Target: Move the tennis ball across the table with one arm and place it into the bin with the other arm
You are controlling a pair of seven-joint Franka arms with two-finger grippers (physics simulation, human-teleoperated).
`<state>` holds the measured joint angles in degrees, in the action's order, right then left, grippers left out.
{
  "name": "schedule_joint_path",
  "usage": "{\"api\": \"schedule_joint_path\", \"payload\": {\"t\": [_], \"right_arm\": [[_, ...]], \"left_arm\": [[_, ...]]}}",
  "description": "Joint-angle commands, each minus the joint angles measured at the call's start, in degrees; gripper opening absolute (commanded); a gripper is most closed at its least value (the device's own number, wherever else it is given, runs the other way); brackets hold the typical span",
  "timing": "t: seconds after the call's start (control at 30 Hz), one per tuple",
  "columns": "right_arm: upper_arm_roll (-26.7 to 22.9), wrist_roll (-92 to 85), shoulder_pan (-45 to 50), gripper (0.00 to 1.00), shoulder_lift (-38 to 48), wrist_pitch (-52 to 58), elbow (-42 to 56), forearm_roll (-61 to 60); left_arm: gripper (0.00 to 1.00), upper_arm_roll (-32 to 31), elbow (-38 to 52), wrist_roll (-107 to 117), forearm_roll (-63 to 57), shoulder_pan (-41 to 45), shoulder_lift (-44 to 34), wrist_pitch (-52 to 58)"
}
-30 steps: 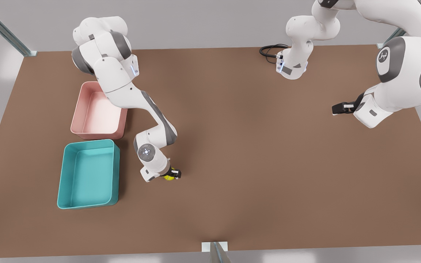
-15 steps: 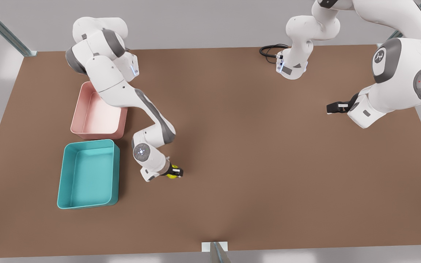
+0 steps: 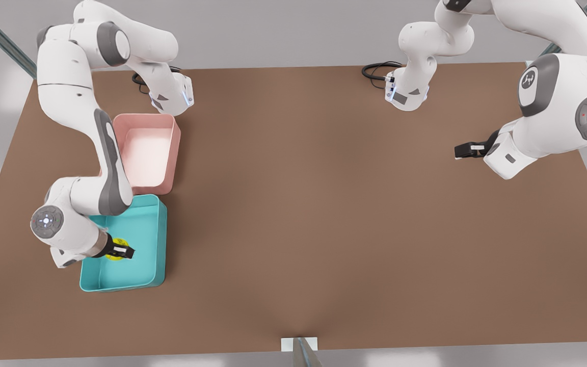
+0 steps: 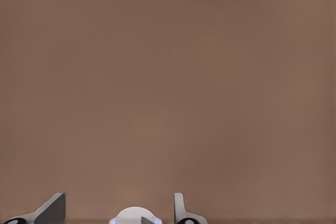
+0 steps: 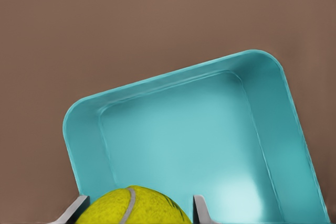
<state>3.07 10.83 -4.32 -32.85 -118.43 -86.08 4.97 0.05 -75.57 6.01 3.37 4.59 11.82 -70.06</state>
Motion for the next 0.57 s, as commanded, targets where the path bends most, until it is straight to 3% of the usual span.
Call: {"api": "schedule_joint_path", "payload": {"t": [0.0, 0.03, 0.2, 0.3, 0.37, 0.4, 0.47, 0.53], "right_arm": [[-1.4, -28.6, 0.0, 0.74, -1.6, 4.8, 0.3, 3.0], [-1.8, -28.4, -0.7, 1.0, -2.2, 4.4, -0.1, 2.9], [-1.3, -27.2, -0.7, 1.0, -0.5, 4.9, -2.1, 0.3], [-1.0, -20.8, 4.1, 1.0, 2.1, 30.0, 16.5, -3.9], [-1.8, -20.4, 5.6, 1.0, 6.3, 41.5, 22.6, -2.9], [0.4, -20.3, 5.3, 1.0, 12.2, 42.4, 20.8, 2.1], [2.0, -12.0, 3.8, 1.0, 24.7, 41.3, 7.5, 1.0], [2.0, -10.7, 2.5, 1.0, 27.1, 38.1, 3.0, 0.2]], "left_arm": [[1.0, 0.0, 0.0, 0.2, 0.1, 0.0, 0.0, 0.0], [1.0, 0.0, -0.1, 0.2, 0.1, 0.0, 0.0, 0.1], [1.0, 0.0, -0.3, 0.1, 0.0, 0.0, 0.0, 0.2], [1.0, 0.0, -0.2, 0.1, 0.0, -0.1, 0.0, 0.3], [1.0, 0.0, 0.0, 0.1, -0.3, 0.0, 0.0, -0.1], [1.0, 0.0, 0.0, 0.1, -0.2, 0.0, 0.0, -0.1], [1.0, 0.0, 0.0, 0.1, 0.1, 0.0, 0.0, -1.1], [1.0, -0.1, 0.2, 0.1, 0.7, 0.0, -0.4, -2.1]]}}
